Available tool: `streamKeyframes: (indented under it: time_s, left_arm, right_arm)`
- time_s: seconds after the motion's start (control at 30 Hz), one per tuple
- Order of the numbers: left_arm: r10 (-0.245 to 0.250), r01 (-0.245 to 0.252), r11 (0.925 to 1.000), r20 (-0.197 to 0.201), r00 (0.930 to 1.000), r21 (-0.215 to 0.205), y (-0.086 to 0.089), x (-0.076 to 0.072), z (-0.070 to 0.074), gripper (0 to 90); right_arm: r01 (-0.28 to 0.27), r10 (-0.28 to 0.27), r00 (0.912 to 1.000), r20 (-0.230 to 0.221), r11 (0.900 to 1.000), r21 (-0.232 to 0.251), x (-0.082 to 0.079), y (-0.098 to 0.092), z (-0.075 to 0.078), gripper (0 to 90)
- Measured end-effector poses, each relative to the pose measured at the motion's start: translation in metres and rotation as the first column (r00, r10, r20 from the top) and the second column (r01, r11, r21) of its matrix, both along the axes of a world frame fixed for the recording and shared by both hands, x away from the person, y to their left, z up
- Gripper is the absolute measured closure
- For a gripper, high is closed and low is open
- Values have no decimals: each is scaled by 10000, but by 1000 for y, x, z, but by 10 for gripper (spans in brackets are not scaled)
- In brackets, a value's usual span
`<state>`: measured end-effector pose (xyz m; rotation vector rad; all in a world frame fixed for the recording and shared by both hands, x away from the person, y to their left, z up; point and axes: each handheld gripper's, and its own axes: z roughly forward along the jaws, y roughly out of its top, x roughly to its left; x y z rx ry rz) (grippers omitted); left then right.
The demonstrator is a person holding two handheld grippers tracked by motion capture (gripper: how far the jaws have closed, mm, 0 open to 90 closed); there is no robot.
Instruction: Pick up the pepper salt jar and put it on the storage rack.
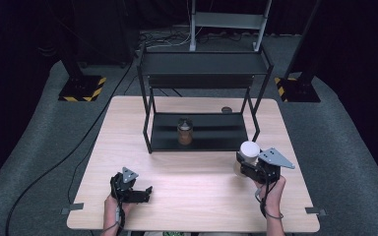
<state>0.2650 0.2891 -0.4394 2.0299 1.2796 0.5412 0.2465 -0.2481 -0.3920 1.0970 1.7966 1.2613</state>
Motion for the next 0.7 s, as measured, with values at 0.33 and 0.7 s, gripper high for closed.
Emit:
streamKeyframes:
  time_s: [0.33,0.7]
  left_arm:
    - [1,-1,10000,-5,10000,2,0,0,0,4]
    - [1,-1,10000,-6,10000,0,0,0,0,5]
  right_arm:
    - [-92,92,9999,-98,10000,-24,12,3,2,334]
    - [-154,153,9997,-182,9999,-60,24,6,4,335]
